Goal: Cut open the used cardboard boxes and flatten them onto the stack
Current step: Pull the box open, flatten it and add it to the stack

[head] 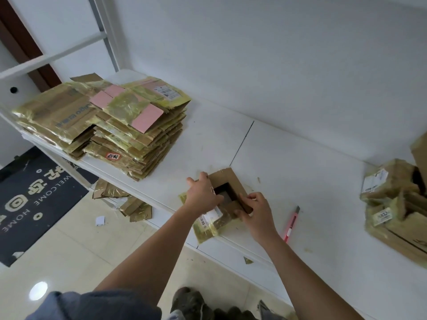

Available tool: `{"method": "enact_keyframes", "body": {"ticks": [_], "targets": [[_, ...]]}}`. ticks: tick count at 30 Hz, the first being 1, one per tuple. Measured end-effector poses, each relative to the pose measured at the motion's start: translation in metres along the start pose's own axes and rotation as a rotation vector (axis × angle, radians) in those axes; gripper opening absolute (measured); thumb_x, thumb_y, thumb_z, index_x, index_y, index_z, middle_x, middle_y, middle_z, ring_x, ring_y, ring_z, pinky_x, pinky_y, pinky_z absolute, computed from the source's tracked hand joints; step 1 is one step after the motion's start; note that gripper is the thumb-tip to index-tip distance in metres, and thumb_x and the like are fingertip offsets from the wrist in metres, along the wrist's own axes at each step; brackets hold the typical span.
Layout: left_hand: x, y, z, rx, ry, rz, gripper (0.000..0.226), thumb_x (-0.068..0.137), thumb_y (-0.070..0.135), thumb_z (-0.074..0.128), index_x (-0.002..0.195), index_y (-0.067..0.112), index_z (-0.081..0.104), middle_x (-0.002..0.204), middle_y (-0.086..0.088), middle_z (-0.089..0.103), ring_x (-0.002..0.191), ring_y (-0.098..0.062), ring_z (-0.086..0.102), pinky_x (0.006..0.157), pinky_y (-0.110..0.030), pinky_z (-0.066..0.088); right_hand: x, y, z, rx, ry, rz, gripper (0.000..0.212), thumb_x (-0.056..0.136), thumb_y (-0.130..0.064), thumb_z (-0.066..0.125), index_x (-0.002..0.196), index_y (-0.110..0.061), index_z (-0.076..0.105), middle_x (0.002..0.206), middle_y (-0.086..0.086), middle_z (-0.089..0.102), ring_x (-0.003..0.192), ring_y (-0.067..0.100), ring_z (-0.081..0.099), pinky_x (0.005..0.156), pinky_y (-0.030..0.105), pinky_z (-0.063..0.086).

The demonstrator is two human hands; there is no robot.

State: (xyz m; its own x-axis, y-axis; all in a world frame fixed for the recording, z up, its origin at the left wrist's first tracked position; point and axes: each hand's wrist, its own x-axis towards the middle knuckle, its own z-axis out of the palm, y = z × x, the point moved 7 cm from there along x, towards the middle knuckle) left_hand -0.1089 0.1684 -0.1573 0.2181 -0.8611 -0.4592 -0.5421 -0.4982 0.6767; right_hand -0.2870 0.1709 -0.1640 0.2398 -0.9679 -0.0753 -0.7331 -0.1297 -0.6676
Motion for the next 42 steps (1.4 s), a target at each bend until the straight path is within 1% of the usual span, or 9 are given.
{"method": "enact_keyframes", "body": {"ticks": [13, 17, 21, 29, 32, 35, 36, 38, 42], "targets": [[-0.029, -0.026, -0.029, -0.829, 0.058, -0.023, 0.074, 0.081, -0.020, 0.052, 0.127, 0.033, 0.030, 0.121, -0.016, 0.049, 0.089, -0.031, 0.060, 0.074, -0.052, 0.058, -0.006, -0.006, -0.024, 0.100, 0.210, 0.164, 0.030, 0.098, -0.013, 0.057, 0.127, -0.008, 0.064, 0.116, 0.002, 0.049, 0.114, 0.023, 0.052, 0.083, 0.008, 0.041], [-0.035, -0.001, -0.037, -0.861, 0.112, 0.114, 0.075, 0.082, -0.020, 0.055, 0.120, 0.040, 0.035, 0.119, -0.009, 0.054, 0.083, -0.026, 0.063, 0.073, -0.052, 0.060, -0.004, -0.021, -0.036, -0.052, 0.267, 0.312, 0.045, 0.097, -0.041, 0.055, 0.140, -0.026, 0.053, 0.152, 0.013, 0.028, 0.139, 0.034, 0.027, 0.114, 0.054, 0.027], [-0.043, 0.022, -0.037, -0.895, 0.115, 0.225, 0.074, 0.082, -0.020, 0.055, 0.107, 0.048, 0.039, 0.114, -0.002, 0.057, 0.077, -0.022, 0.064, 0.076, -0.061, 0.055, 0.002, -0.023, -0.044, 0.337, 0.262, 0.535, 0.078, 0.090, -0.055, 0.061, 0.153, -0.039, 0.018, 0.159, 0.012, 0.004, 0.134, 0.043, 0.031, 0.101, 0.053, 0.041], [-0.041, 0.017, -0.035, -0.777, 0.187, 0.199, 0.056, 0.084, -0.013, 0.060, 0.106, 0.034, 0.038, 0.114, -0.003, 0.055, 0.085, -0.026, 0.065, 0.069, -0.049, 0.060, 0.003, -0.027, -0.060, 0.734, 0.270, 0.349, 0.091, 0.086, 0.010, 0.049, 0.134, -0.063, 0.026, 0.148, 0.000, 0.043, 0.091, 0.017, 0.063, 0.050, 0.017, 0.051], [-0.035, 0.008, -0.046, -0.289, 0.371, 0.146, 0.041, 0.082, 0.006, 0.070, 0.110, 0.020, 0.043, 0.127, -0.006, 0.042, 0.093, -0.017, 0.054, 0.073, -0.033, 0.056, -0.001, -0.031, -0.064, 0.633, 0.205, 0.231, 0.103, 0.083, 0.020, 0.042, 0.122, -0.075, 0.029, 0.155, -0.015, 0.031, 0.133, 0.011, 0.040, 0.055, 0.007, 0.048], [-0.032, 0.012, -0.045, 0.130, 0.411, 0.186, 0.061, 0.079, 0.032, 0.076, 0.127, 0.019, 0.040, 0.129, -0.002, 0.037, 0.110, -0.021, 0.048, 0.094, -0.038, 0.049, -0.005, -0.034, -0.064, 0.521, 0.163, 0.130, 0.108, 0.081, 0.022, 0.038, 0.137, -0.068, 0.021, 0.150, -0.030, 0.026, 0.095, -0.007, 0.026, 0.060, 0.003, 0.046], [-0.032, 0.015, -0.043, 0.210, 0.417, 0.212, 0.064, 0.079, 0.039, 0.075, 0.129, 0.021, 0.039, 0.125, 0.001, 0.041, 0.109, -0.020, 0.047, 0.097, -0.037, 0.046, -0.005, -0.036, -0.064, 0.488, 0.154, 0.103, 0.110, 0.080, 0.023, 0.038, 0.141, -0.066, 0.017, 0.152, -0.030, 0.023, 0.114, 0.002, 0.011, 0.059, 0.004, 0.046], [-0.029, 0.019, -0.039, 0.232, 0.399, 0.242, 0.059, 0.084, 0.046, 0.070, 0.128, 0.024, 0.038, 0.112, 0.006, 0.046, 0.099, -0.015, 0.047, 0.090, -0.034, 0.047, -0.005, -0.037, -0.064, 0.452, 0.136, 0.075, 0.116, 0.080, 0.024, 0.038, 0.141, -0.069, 0.005, 0.159, -0.020, 0.018, 0.115, -0.007, 0.050, 0.058, 0.009, 0.048], [-0.020, 0.013, -0.034, -0.220, 0.215, 0.214, 0.020, 0.098, 0.023, 0.051, 0.117, 0.016, 0.057, 0.107, -0.001, 0.062, 0.093, -0.018, 0.058, 0.076, -0.029, 0.050, -0.002, -0.036, -0.074, 0.324, 0.152, -0.016, 0.120, 0.079, 0.026, 0.038, 0.140, -0.070, -0.001, 0.160, -0.005, 0.026, 0.142, 0.022, 0.038, 0.080, 0.008, 0.049]]}}
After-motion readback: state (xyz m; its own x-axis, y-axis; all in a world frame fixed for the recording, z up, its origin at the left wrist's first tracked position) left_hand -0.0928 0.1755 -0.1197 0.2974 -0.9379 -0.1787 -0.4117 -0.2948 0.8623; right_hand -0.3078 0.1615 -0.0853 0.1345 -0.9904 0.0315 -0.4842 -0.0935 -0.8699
